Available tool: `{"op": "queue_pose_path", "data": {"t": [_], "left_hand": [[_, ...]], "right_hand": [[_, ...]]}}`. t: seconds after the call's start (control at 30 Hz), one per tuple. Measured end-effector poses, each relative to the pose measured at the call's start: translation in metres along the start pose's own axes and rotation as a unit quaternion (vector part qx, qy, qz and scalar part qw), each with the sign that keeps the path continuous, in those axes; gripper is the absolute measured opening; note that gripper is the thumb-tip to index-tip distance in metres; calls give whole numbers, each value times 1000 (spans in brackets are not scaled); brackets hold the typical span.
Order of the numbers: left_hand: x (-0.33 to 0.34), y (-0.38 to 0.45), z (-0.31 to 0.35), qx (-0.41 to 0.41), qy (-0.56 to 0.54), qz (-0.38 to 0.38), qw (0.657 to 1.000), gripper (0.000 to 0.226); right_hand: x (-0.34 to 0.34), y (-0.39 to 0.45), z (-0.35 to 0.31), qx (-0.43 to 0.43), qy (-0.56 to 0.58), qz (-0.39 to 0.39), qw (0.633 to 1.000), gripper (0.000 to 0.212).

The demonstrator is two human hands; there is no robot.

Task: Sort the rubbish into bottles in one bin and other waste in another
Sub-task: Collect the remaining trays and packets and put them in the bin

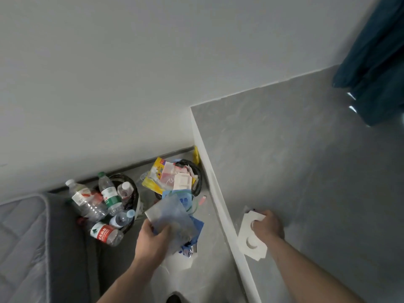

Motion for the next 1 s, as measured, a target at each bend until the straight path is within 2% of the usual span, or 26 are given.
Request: {"op": "queue_pose_path", "data": {"t": [0.13,0.23,0.3,0.37,0.47,0.57,0.63,0.77,1.0], "left_hand": [[-19,7,27,-9,-35,-2,999,47],[-32,39,31,-44,-45,1,998,47],[-37,59,43,-63,-33,-18,997,36],[-43,76,69,-71,-27,-35,996,27],[-45,121,88,-73,0,-67,995,42],[-41,177,84,-88,31,-67,993,63],[-36,211,81,-95,49,-76,991,65],[-17,269,75,-97,100,-92,986,53],[37,366,42,-74,128,-101,984,17]], "right_hand": [[-11,-18,-31,16,138,-7,990,15],[-15,-32,-68,14,194,1,981,13],[-6,-40,-95,17,218,-24,976,15],[6,-43,-125,16,230,-39,972,15],[34,-38,-174,2,225,-56,973,11],[67,-22,-216,-11,201,-65,977,13],[91,-5,-239,-15,186,-72,980,15],[139,46,-266,-11,155,-86,984,20],[228,133,-267,-4,123,-127,984,21]]}}
Point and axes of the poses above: each hand's wrist, its own y-axis towards the middle knuckle, its own x-axis out of the palm, z = x × y, the point moved 7 cm from there along y, towards the middle knuckle, and after that the axes turned 4 degrees about -z, right-handed, at the moved point
